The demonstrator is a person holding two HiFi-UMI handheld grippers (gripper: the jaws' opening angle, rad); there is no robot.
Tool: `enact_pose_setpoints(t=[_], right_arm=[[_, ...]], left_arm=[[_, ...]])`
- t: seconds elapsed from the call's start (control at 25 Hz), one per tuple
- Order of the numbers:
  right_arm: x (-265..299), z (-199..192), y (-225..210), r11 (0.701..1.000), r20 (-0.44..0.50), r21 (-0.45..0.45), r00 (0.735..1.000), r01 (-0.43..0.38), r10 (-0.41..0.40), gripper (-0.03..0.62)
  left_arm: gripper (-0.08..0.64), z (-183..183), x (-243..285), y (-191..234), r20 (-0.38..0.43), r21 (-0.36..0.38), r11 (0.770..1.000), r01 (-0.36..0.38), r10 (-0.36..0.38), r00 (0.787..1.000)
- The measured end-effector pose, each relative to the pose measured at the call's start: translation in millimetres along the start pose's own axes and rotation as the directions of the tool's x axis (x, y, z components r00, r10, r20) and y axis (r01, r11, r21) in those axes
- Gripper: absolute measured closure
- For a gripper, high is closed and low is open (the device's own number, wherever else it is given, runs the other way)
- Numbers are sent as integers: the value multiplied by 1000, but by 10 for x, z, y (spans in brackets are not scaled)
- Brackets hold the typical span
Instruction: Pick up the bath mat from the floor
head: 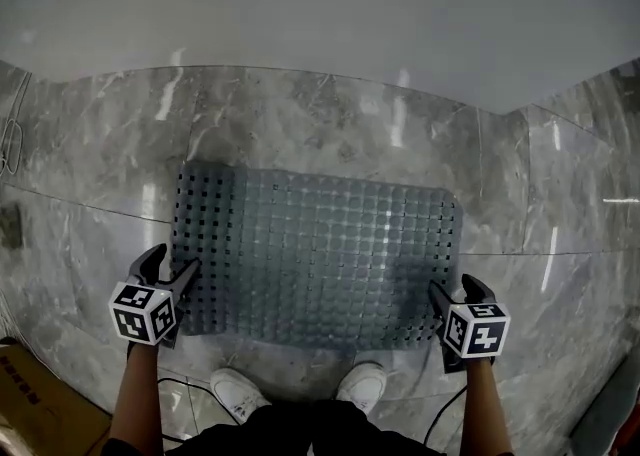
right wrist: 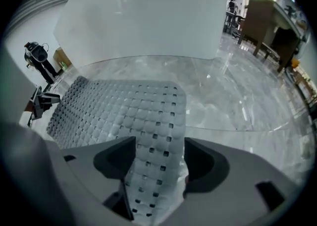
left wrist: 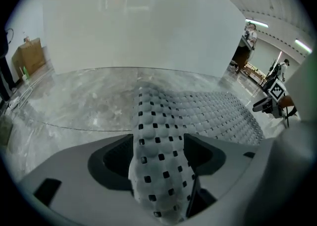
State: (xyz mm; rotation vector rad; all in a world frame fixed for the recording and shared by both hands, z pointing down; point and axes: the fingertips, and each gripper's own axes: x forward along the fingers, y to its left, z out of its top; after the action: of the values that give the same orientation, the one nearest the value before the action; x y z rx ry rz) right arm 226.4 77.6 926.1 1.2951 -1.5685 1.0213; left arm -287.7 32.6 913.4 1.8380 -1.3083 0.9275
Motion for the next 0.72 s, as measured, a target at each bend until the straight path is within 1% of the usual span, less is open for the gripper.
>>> enact_pose_setpoints(t=[0.08, 0.2, 0.36, 0.56, 0.72], right_arm=[[110, -58, -40, 1000, -14, -10, 1000, 18, -19, 295], [205, -112, -97, 999, -26, -12, 999, 30, -31, 295], [296, -168, -121, 1000, -37, 4, 999, 24, -24, 295], [337, -187, -133, 999, -39, 29, 999, 18, -17, 295], [352, -178, -131, 1000, -50, 25, 999, 6, -4, 296]], left_arm=[[256, -85, 91, 70, -2, 4, 1000, -17, 17, 1000], [247, -164, 165, 172, 4, -11, 1000, -27, 27, 1000], [229, -239, 249, 223, -9, -28, 1000, -1, 0, 1000], [230, -298, 345, 224, -33, -63, 997, 33, -35, 999], [230, -284, 354, 215, -32, -61, 997, 56, -58, 998]])
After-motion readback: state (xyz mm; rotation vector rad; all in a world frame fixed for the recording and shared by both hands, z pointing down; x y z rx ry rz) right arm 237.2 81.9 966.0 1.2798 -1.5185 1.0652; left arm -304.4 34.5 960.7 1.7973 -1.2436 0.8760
